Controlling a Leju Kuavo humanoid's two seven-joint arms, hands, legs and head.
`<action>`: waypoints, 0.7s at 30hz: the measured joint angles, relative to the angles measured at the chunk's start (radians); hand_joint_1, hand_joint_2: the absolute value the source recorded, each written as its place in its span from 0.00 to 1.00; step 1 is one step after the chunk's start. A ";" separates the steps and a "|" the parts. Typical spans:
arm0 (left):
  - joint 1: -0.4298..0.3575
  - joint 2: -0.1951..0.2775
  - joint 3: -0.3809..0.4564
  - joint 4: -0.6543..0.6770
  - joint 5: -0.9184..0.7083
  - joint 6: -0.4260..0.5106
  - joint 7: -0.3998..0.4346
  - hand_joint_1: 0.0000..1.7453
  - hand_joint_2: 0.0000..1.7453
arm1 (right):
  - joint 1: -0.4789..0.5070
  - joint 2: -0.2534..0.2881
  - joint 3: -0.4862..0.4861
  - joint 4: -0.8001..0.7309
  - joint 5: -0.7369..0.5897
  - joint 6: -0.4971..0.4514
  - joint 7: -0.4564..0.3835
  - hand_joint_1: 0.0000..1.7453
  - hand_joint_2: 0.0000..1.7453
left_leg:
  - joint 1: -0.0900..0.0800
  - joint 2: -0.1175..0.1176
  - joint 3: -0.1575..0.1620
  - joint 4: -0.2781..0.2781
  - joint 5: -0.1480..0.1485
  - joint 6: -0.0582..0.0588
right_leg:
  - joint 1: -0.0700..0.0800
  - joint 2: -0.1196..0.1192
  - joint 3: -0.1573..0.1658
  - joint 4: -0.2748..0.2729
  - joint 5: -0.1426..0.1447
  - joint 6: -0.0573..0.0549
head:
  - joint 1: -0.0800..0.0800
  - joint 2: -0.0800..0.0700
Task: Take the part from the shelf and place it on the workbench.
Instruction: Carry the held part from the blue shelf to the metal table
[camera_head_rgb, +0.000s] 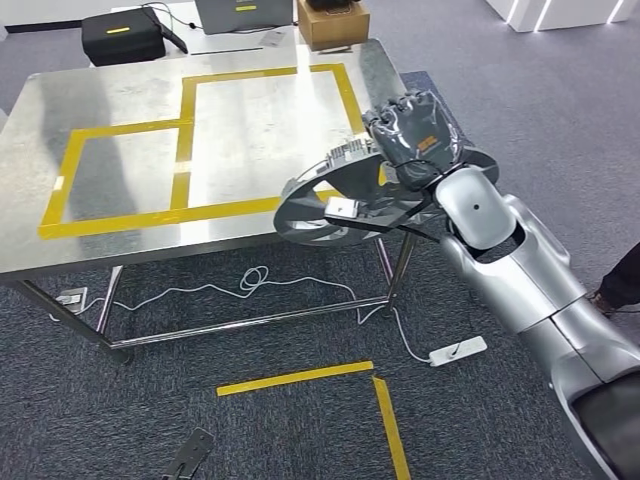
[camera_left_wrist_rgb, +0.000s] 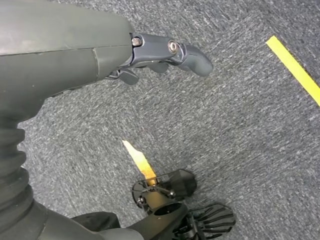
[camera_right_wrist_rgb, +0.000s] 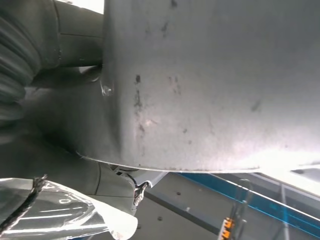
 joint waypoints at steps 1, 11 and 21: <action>0.000 0.000 -0.001 0.000 0.000 -0.001 0.001 0.00 1.00 | 0.000 0.007 0.005 0.001 0.001 0.000 0.000 0.88 1.00 | 0.000 0.000 0.000 0.000 0.000 0.000 | 0.000 0.000 0.000 0.000 0.000 0.000 | 0.000 0.000; -0.007 -0.002 -0.018 0.000 -0.007 -0.010 0.005 0.00 1.00 | 0.002 0.065 0.043 0.010 0.011 0.017 -0.013 0.88 1.00 | 0.000 0.000 -0.002 0.002 0.000 0.000 | 0.000 0.000 -0.002 0.001 0.000 0.000 | 0.000 0.000; -0.007 -0.012 -0.023 0.000 -0.010 -0.012 0.007 0.00 1.00 | 0.006 0.086 0.070 0.012 0.010 0.022 -0.013 0.88 1.00 | 0.000 0.000 -0.003 0.003 0.000 0.000 | 0.000 0.000 -0.002 0.001 0.000 0.000 | 0.000 0.000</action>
